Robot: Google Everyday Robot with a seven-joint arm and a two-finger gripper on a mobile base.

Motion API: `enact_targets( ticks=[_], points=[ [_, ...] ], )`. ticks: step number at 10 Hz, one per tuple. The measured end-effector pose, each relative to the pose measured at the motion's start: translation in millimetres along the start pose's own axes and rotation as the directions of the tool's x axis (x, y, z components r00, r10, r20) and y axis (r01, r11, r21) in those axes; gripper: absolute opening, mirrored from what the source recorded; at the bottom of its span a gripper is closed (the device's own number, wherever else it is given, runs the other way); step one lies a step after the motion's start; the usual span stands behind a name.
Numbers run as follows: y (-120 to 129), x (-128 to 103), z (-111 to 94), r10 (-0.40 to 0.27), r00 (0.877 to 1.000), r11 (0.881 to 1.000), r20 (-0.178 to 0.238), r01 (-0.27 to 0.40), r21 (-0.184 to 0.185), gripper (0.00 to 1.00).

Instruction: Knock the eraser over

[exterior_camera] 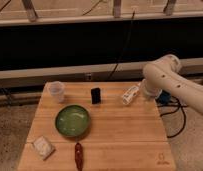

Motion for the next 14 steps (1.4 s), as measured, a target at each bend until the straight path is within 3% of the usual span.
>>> enact_targets(
  ticks=[10, 14],
  points=[
    [-17, -26, 20, -0.051, 0.999, 0.999, 0.009, 0.051, 0.01, 0.78],
    [-24, -32, 30, -0.065, 0.998, 0.998, 0.016, 0.065, 0.017, 0.39]
  ],
)
